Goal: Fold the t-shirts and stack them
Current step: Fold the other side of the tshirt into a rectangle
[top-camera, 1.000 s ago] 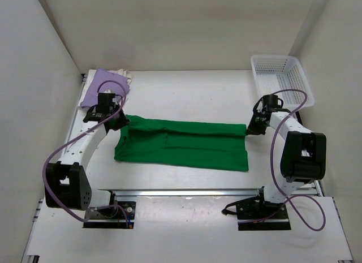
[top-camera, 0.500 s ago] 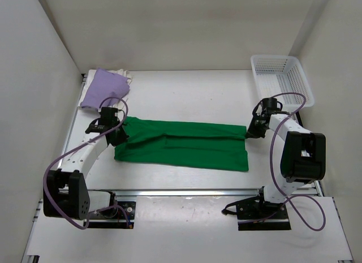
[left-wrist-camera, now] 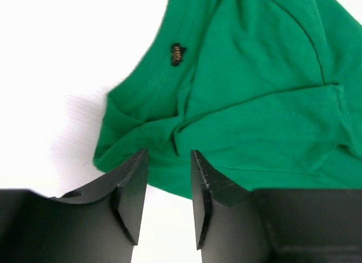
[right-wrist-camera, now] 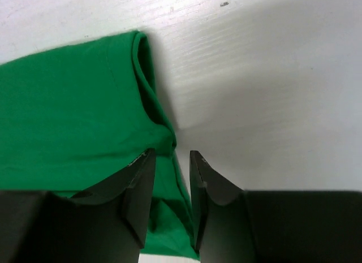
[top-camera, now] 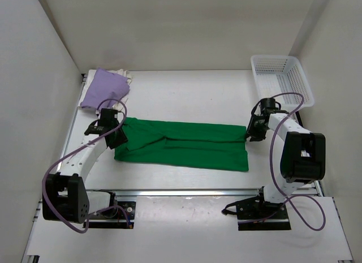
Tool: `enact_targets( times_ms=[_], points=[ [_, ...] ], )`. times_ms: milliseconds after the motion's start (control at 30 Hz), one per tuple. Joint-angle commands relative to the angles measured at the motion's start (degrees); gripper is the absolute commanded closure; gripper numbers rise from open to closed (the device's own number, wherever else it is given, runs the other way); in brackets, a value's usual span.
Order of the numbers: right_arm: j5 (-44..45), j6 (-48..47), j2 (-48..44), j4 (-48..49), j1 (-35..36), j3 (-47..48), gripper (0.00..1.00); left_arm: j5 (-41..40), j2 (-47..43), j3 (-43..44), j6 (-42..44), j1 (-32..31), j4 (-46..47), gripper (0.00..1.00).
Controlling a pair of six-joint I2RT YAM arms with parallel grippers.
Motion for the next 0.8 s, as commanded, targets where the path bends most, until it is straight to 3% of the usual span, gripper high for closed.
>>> enact_targets(
  times_ms=[0, 67, 133, 233, 367, 500, 700, 767],
  points=[
    [1.7, -2.2, -3.4, -3.6, 0.1, 5.0, 0.72, -3.9, -1.6, 4.9, -0.7, -0.7, -1.6, 0.56],
    [1.0, -2.7, -4.6, -5.4, 1.9, 8.9, 0.72, -3.2, -1.6, 7.0, -1.6, -1.4, -0.3, 0.63],
    [-1.7, -3.0, -4.9, -6.6, 5.2, 11.2, 0.75, -0.7, 0.3, 9.8, -2.2, -1.3, 2.1, 0.64],
    [-9.0, -2.2, -3.5, -4.9, 13.7, 14.1, 1.00, 4.4, 6.6, 12.9, -2.1, -1.3, 6.5, 0.63],
    [-19.1, 2.9, 0.9, 5.1, 25.9, 15.1, 1.00, 7.8, 17.5, 19.1, -2.3, -3.1, 9.2, 0.63],
    [-22.5, 5.4, 8.8, 12.1, 34.8, 20.9, 1.00, 12.9, 24.2, 19.9, -4.1, -1.5, 12.3, 0.65],
    [-22.6, 8.3, 21.4, 14.0, 40.1, 33.9, 1.00, 15.1, 28.3, 16.3, -6.3, 3.5, 17.1, 0.64],
    [-21.8, 8.7, 27.1, 12.4, 41.0, 41.0, 0.94, 13.3, 29.7, 17.3, -5.7, 4.2, 14.9, 0.64]
  ],
)
